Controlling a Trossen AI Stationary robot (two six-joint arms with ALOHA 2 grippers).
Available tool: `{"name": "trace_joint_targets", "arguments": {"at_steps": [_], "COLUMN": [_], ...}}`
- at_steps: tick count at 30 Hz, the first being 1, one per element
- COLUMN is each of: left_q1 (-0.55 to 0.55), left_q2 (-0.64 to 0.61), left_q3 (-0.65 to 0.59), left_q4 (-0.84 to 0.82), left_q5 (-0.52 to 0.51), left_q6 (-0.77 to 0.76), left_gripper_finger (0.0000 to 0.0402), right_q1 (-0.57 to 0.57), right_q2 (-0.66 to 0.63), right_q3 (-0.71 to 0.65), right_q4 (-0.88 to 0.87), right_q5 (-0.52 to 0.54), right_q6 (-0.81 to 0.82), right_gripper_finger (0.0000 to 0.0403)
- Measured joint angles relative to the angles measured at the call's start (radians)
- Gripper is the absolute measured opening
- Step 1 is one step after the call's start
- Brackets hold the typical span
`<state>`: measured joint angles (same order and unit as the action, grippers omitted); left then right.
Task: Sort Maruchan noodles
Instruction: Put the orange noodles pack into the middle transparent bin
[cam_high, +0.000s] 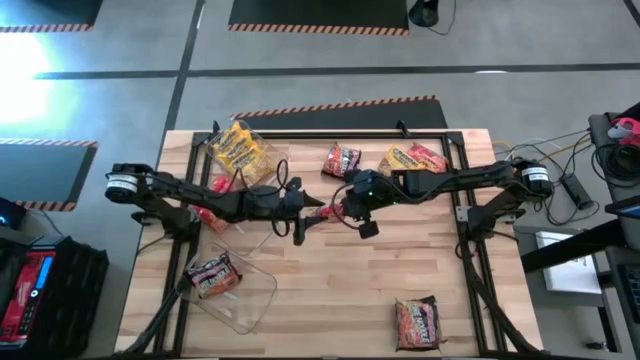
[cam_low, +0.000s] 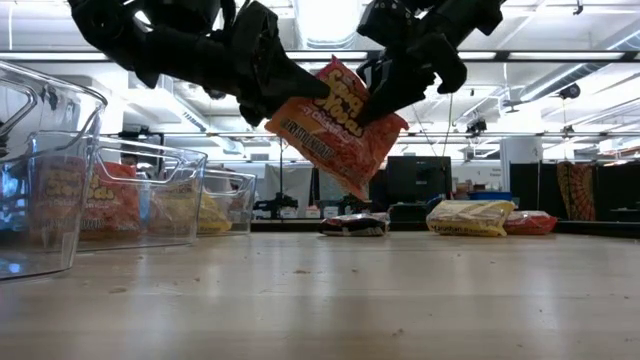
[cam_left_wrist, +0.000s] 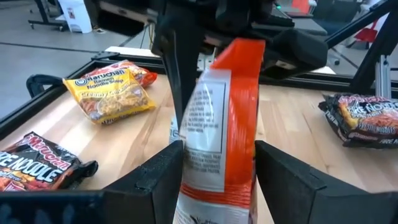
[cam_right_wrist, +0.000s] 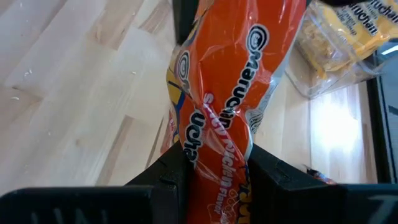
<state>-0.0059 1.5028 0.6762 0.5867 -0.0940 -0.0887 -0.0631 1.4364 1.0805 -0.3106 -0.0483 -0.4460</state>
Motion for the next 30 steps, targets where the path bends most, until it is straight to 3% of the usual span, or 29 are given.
{"name": "trace_joint_targets", "arguments": {"at_steps": [14, 24, 30], "left_q1": [-0.002, -0.002, -0.001], "left_q2": [-0.002, -0.002, -0.001], "left_q3": [0.0, 0.0, 0.0], "left_q4": [-0.008, -0.019, -0.02], "left_q5": [-0.005, -0.007, -0.004], "left_q6": [-0.032, -0.073, -0.08], "left_gripper_finger": [0.0177, 0.0128, 0.0129], "right_q1": [0.0, 0.0, 0.0], "right_q2": [0.0, 0.0, 0.0], "right_q3": [0.061, 0.058, 0.058], "right_q4": [-0.015, -0.024, -0.036], "right_q5": [-0.003, -0.007, -0.007], "right_q6": [-0.013, 0.029, 0.045], "right_gripper_finger": [0.0095, 0.0096, 0.0097]}}
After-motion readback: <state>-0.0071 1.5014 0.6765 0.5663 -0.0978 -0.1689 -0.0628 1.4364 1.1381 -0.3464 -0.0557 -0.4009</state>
